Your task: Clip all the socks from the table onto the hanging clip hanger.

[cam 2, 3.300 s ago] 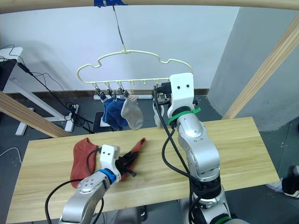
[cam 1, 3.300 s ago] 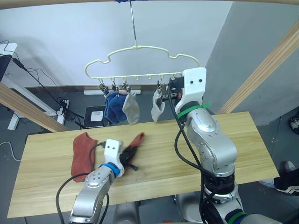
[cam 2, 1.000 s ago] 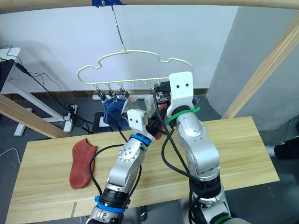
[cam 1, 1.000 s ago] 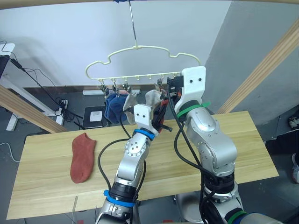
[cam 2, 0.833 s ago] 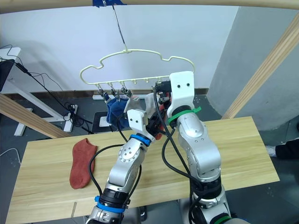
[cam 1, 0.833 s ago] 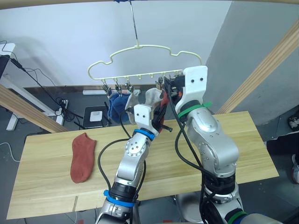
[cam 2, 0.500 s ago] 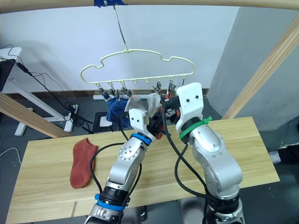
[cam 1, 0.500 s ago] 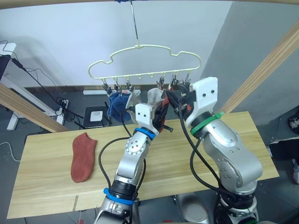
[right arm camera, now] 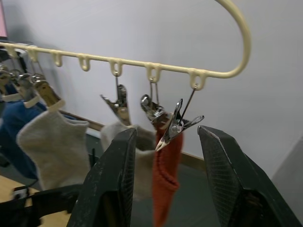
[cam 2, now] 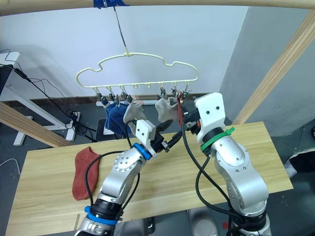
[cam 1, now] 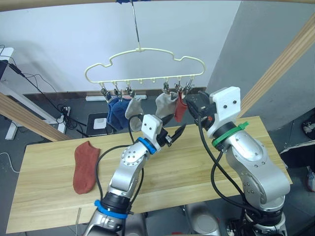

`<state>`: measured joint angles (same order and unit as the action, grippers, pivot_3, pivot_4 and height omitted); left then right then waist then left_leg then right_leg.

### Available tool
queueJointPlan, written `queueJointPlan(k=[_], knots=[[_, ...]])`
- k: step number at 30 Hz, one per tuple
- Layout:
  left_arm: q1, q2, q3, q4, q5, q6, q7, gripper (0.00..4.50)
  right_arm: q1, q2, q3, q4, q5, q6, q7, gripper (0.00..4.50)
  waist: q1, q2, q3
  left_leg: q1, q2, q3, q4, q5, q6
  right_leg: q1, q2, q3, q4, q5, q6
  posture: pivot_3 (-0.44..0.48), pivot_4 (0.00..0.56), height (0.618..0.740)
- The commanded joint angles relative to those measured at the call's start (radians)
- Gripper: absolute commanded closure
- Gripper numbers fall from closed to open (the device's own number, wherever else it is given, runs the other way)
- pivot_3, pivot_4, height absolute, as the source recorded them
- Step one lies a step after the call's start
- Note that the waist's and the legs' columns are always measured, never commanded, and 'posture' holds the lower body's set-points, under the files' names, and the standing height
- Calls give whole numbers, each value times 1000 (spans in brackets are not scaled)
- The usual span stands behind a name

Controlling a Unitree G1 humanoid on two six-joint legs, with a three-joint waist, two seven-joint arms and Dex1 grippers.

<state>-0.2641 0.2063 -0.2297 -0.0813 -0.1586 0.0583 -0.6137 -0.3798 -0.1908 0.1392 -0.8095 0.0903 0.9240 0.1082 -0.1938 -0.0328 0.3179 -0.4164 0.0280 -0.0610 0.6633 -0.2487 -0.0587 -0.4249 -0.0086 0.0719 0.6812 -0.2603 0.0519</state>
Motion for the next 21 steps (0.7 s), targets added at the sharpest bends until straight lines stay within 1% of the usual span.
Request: queueJointPlan(k=[1,4,8,13,15,17,21], knots=[[19,71,0,-126,-112,53,-140,1532,-18,-6,-6,-1,-31,-26,-19,2363,0,1,-1,0,0,0,0,0,0,0,0,0,0,0,0,-281,257,737],[18,125,24,-184,-195,111,-209,1532,-29,-5,-6,27,-44,-33,-23,2363,0,1,-1,0,0,0,0,0,0,0,0,0,0,0,0,-279,256,737],[-22,208,113,-271,-328,214,-261,1532,-48,-11,-10,72,-44,-37,-13,2363,0,2,-3,0,0,0,0,0,0,0,0,0,0,0,0,-268,255,737],[-78,281,227,-324,-466,353,-239,1532,-67,-5,-9,102,-33,-38,-1,2363,0,2,-5,0,0,0,0,0,0,0,0,0,0,0,0,-259,257,737],[-114,294,260,-321,-493,388,-218,1532,-73,-5,-4,118,-34,-44,4,2363,1,2,-5,0,0,0,0,0,0,0,0,0,0,0,0,-245,256,737],[-158,303,282,-304,-490,391,-205,1532,-83,0,-1,141,-35,-54,5,2363,2,2,-5,0,0,0,0,0,0,0,0,0,0,0,0,-237,255,737],[-194,310,287,-292,-477,391,-200,1532,-103,16,2,189,-39,-73,-1,2363,3,2,-5,0,0,-1,0,0,0,0,0,0,0,0,0,-235,254,737]])
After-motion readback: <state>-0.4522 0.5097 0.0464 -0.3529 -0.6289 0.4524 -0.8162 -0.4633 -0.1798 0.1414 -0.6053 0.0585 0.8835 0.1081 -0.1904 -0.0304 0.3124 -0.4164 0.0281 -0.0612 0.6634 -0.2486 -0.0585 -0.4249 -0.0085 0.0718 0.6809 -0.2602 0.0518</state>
